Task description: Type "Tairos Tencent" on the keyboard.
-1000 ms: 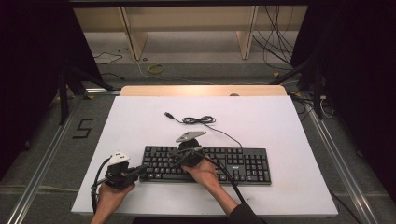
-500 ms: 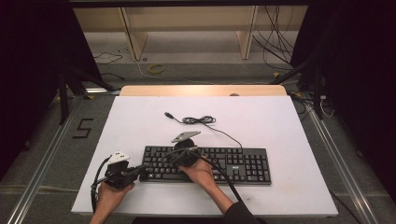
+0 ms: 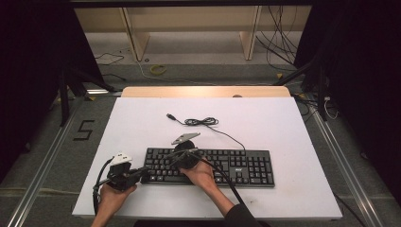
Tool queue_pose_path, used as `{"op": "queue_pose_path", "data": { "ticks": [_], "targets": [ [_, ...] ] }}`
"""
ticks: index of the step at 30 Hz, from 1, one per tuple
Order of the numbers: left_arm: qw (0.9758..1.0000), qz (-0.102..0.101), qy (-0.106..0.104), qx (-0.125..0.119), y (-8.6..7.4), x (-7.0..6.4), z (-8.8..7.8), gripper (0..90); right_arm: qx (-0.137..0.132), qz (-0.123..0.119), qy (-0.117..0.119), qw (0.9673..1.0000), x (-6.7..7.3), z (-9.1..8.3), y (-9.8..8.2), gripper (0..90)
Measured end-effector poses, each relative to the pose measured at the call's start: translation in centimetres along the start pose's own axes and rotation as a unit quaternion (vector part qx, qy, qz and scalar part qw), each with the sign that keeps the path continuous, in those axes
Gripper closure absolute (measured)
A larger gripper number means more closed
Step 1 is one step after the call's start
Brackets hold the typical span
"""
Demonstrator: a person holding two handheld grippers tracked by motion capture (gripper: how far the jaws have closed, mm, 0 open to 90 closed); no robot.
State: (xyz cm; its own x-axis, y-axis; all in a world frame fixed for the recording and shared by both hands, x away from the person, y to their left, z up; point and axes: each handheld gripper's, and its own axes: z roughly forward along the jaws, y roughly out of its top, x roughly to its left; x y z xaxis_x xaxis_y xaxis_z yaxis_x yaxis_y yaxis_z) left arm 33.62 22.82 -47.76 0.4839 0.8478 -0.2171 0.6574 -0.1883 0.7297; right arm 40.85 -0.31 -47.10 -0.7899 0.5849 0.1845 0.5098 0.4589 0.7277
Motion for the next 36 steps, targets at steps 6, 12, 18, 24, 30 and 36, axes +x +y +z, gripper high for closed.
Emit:
{"op": "queue_pose_path", "data": {
  "ticks": [6,12,18,24,30,36],
  "targets": [
    [1.0000,-0.001,0.001,0.001,0.1,0.1,0.0,89.1,0.004,-0.002,-0.005,1.0000,-0.1,-0.4,0.0,90.0],
    [1.0000,-0.003,0.004,0.002,0.1,0.3,0.1,89.1,0.004,-0.005,-0.009,0.9999,-0.5,-0.8,-0.1,90.0],
    [1.0000,0.001,0.005,0.007,0.2,0.1,0.4,89.1,0.007,-0.004,-0.014,0.9999,-0.6,-1.0,-0.2,90.0],
    [0.9999,0.003,0.005,0.012,0.2,0.1,0.5,89.1,0.014,0.000,-0.019,0.9997,-0.9,-1.0,-0.6,90.0],
    [0.9999,0.003,0.003,0.013,0.2,0.1,0.5,89.1,0.016,0.002,-0.021,0.9997,-1.1,-1.0,-0.8,90.0],
    [0.9999,0.002,0.002,0.014,0.2,0.1,0.6,89.1,0.018,0.001,-0.019,0.9996,-1.1,-0.9,-0.9,90.0]
  ]
}}
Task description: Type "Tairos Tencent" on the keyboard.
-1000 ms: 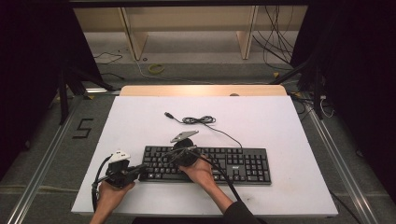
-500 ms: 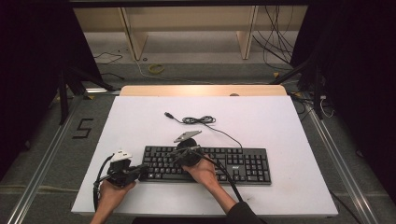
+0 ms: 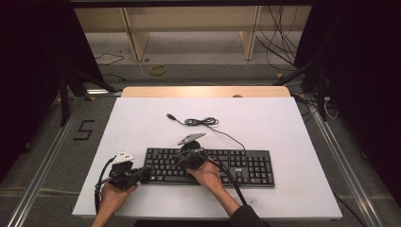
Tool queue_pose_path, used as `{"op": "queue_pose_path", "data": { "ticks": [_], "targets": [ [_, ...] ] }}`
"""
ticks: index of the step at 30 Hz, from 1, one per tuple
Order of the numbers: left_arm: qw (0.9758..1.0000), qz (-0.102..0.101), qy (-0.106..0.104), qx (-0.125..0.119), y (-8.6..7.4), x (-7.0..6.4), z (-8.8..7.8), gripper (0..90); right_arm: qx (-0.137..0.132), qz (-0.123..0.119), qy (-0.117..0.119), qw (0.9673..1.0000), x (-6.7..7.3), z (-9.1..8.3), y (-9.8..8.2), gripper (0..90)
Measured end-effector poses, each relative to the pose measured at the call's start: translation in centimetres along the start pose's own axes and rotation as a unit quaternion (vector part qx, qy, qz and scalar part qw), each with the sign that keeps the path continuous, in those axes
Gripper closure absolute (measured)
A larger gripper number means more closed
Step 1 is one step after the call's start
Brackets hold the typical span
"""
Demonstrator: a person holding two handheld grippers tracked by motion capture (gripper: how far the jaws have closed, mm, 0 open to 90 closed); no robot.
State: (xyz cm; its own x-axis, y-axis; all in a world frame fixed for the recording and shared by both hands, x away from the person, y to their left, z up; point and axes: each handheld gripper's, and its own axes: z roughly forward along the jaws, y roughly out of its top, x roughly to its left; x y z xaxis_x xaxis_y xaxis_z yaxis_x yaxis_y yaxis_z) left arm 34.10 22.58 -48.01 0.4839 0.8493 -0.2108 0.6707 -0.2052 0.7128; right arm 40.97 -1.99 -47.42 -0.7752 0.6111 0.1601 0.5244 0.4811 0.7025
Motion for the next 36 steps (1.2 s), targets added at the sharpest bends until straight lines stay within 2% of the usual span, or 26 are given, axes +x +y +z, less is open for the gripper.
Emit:
{"op": "queue_pose_path", "data": {
  "ticks": [18,29,36],
  "targets": [
    [0.9999,0.003,-0.001,0.010,-0.07,-0.26,0.32,89.2,0.002,0.007,0.001,1.0000,0.06,0.26,-0.53,90.0],
    [0.9999,0.002,-0.003,0.010,-0.08,-0.16,0.32,89.3,0.001,0.001,-0.007,1.0000,0.35,0.28,-0.57,90.0],
    [1.0000,0.003,-0.002,0.006,-0.06,-0.21,0.23,89.1,-0.003,0.009,0.001,1.0000,0.14,0.01,-0.59,90.0]
  ]
}}
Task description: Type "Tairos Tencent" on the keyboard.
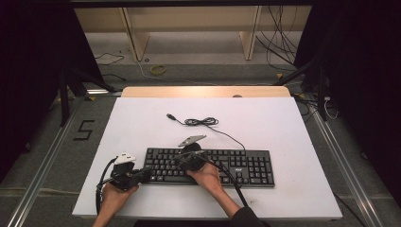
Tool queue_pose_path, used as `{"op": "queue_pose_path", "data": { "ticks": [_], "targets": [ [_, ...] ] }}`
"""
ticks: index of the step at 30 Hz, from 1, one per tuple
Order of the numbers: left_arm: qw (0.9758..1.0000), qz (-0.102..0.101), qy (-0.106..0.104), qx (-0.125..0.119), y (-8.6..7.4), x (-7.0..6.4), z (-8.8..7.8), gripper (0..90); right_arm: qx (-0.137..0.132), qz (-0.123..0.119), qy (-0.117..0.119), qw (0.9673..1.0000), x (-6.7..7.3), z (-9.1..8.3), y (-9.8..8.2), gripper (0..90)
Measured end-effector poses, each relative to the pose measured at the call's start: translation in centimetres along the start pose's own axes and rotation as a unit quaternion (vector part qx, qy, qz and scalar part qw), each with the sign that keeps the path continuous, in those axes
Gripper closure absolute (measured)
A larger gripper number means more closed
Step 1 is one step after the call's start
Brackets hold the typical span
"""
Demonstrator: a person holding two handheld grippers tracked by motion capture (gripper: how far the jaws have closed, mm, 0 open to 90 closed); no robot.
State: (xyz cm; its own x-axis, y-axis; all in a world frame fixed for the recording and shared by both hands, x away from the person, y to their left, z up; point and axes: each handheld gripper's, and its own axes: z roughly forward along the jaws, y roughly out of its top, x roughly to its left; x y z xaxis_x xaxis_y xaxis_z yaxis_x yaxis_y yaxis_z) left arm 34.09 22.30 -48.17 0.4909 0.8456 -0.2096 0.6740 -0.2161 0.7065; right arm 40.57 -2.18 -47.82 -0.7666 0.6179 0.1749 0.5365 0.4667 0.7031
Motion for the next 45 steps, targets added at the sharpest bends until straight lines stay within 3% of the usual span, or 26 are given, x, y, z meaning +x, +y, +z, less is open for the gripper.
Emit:
{"op": "queue_pose_path", "data": {
  "ticks": [2,10,12,14,19,20,22,25,28,37,45],
  "targets": [
    [1.0000,0.002,-0.001,-0.002,0.0,0.0,-0.1,89.0,-0.017,0.008,0.005,0.9998,-0.1,-0.6,0.0,89.1],
    [0.9995,-0.008,-0.013,-0.028,0.3,-0.2,-0.5,82.7,-0.041,0.017,0.020,0.9988,-0.6,-1.7,0.0,81.3],
    [0.9993,-0.008,-0.014,-0.034,0.5,-0.2,-0.6,80.5,-0.051,0.021,0.028,0.9981,-0.8,-2.1,0.0,71.0],
    [0.9989,-0.011,-0.019,-0.040,0.7,-0.1,-0.6,77.8,-0.052,0.024,0.035,0.9977,-0.8,-2.3,0.0,68.5],
    [0.9983,-0.022,-0.025,-0.048,1.1,0.0,-0.5,66.4,-0.066,0.021,0.046,0.9965,-0.6,-3.3,-0.1,44.0],
    [0.9983,-0.023,-0.024,-0.049,1.2,0.0,-0.4,66.4,-0.066,0.021,0.046,0.9965,-0.6,-3.3,-0.1,44.0],
    [0.9982,-0.026,-0.024,-0.049,1.4,-0.1,-0.3,58.2,-0.070,0.015,0.048,0.9963,-0.5,-3.7,-0.4,36.5],
    [0.9981,-0.024,-0.027,-0.050,1.9,-0.1,0.0,55.7,-0.070,0.011,0.049,0.9963,-0.4,-4.2,-0.7,31.8],
    [0.9982,-0.019,-0.028,-0.050,2.0,-0.2,0.1,59.0,-0.072,0.012,0.051,0.9960,-0.4,-4.6,-1.0,30.0],
    [0.9988,0.006,-0.027,-0.040,2.5,-0.6,0.7,87.2,-0.085,0.012,0.060,0.9945,-0.5,-6.2,-2.7,27.4],
    [0.9995,0.011,-0.024,-0.019,2.7,-0.9,1.3,89.1,-0.099,0.017,0.060,0.9931,-0.7,-7.3,-4.1,27.2]
  ]
}}
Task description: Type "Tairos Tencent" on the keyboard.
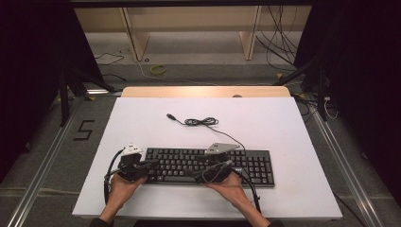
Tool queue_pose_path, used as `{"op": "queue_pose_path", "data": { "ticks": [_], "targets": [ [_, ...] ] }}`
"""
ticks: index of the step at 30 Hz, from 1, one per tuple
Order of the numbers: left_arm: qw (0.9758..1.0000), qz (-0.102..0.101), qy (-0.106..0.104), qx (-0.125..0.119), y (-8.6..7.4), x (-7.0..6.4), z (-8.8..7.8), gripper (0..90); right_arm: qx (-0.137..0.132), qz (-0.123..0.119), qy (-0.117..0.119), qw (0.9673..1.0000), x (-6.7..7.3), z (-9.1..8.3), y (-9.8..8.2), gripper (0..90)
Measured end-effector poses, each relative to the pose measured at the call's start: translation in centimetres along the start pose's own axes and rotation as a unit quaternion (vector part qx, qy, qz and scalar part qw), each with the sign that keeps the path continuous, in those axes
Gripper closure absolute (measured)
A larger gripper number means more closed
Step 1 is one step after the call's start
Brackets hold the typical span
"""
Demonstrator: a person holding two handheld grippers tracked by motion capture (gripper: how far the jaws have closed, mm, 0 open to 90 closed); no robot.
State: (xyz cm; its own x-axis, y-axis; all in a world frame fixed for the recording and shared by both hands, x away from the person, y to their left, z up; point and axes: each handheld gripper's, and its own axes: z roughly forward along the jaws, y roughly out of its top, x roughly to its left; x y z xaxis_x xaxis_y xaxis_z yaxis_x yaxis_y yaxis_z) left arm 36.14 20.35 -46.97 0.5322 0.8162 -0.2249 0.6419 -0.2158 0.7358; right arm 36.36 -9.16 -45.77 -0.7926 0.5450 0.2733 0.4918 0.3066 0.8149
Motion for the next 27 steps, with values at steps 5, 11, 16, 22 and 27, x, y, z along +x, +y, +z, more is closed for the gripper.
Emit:
{"op": "queue_pose_path", "data": {
  "ticks": [5,11,16,22,27],
  "targets": [
    [1.0000,0.001,0.002,0.008,0.0,0.0,0.3,89.1,-0.008,0.003,0.000,1.0000,0.0,-0.6,-0.2,27.2],
    [0.9998,0.006,0.004,0.019,0.0,0.0,0.5,89.1,-0.008,0.003,-0.001,1.0000,-0.1,-1.0,-0.5,27.2],
    [0.9997,0.003,0.006,0.025,-0.1,0.0,0.7,89.1,-0.009,0.004,-0.003,0.9999,-0.2,-1.1,-0.6,27.2],
    [0.9995,0.004,0.008,0.032,-0.1,0.0,0.8,89.1,-0.008,0.006,-0.004,0.9999,-0.2,-1.3,-0.7,27.2],
    [0.9994,0.005,0.008,0.032,-0.1,0.1,0.8,89.2,-0.010,0.006,-0.005,0.9999,-0.3,-1.4,-0.8,27.2]
  ]
}}
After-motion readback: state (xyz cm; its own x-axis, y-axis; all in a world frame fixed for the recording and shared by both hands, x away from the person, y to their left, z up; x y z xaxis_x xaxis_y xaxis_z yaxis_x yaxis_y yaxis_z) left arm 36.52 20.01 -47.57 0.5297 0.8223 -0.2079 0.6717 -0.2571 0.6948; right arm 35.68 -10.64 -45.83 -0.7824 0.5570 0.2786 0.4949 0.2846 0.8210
